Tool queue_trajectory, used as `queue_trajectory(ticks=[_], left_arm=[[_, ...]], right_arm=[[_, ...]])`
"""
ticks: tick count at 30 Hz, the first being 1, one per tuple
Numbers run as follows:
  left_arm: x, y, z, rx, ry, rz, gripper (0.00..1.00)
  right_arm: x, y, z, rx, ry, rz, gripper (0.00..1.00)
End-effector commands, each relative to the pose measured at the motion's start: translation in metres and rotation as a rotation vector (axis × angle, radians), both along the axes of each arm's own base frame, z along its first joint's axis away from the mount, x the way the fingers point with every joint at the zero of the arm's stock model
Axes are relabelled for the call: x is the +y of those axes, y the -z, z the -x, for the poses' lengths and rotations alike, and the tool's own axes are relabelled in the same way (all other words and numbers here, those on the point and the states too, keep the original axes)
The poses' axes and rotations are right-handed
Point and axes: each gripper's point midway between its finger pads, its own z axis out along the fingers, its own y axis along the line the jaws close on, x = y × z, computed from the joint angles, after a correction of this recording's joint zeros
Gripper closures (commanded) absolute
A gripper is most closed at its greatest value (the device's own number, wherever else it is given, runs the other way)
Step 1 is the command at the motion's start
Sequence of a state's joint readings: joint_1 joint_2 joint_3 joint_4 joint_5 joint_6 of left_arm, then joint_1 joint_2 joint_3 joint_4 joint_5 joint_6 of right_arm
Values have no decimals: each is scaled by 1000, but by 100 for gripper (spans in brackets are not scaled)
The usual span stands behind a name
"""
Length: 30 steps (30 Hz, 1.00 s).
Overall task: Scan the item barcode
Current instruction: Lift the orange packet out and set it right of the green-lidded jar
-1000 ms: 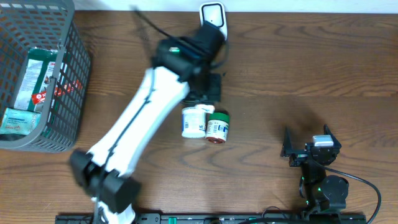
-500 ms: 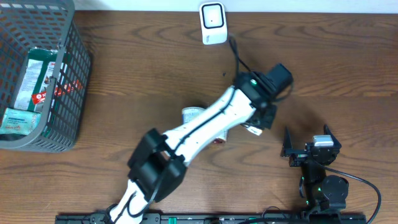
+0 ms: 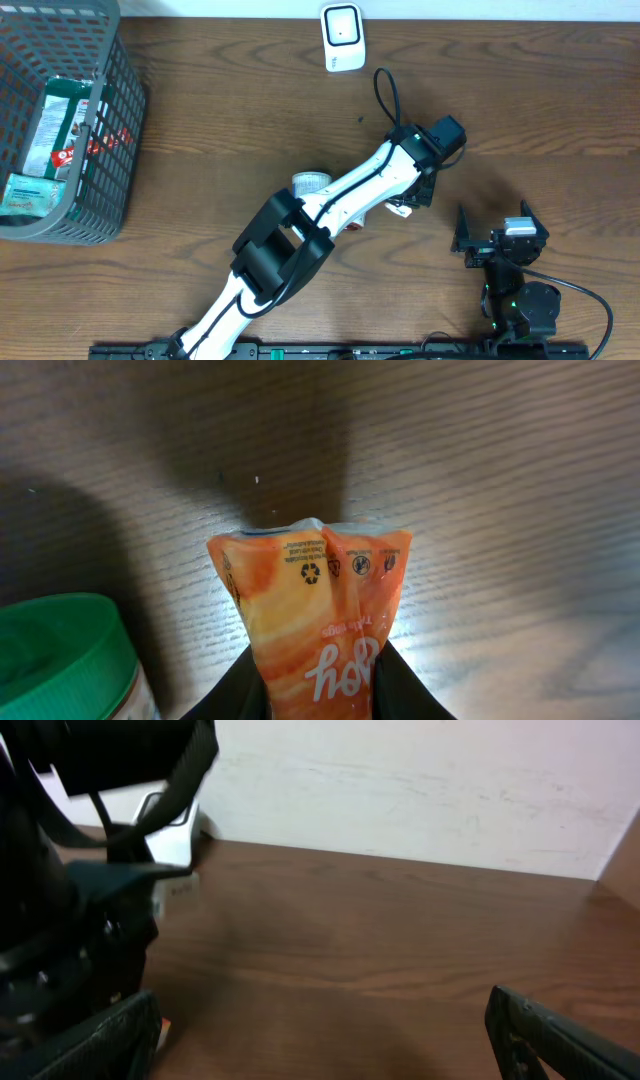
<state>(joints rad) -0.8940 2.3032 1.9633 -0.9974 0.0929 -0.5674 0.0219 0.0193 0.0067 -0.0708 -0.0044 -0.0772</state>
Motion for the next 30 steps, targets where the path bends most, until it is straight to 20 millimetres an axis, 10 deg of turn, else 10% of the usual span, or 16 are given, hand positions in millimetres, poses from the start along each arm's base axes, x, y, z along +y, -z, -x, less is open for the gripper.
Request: queue_trajectory(ticks=[1,9,13,17,30], left_arm=[[5,13,-2,-6,-20,-43,79],[14,19,-6,-37,-27,-87,73],[13,18,-7,-40,-27,-80,37],[8,7,-10,-54,-28,-52,27],[32,-140,-43,-258,-88,172,25]], right_arm=[[-4,1,0,4,15,6,1],[-4,1,0,4,15,6,1],[-4,1,0,4,15,6,1],[-4,1,0,4,15,6,1],[-4,1,0,4,15,6,1]])
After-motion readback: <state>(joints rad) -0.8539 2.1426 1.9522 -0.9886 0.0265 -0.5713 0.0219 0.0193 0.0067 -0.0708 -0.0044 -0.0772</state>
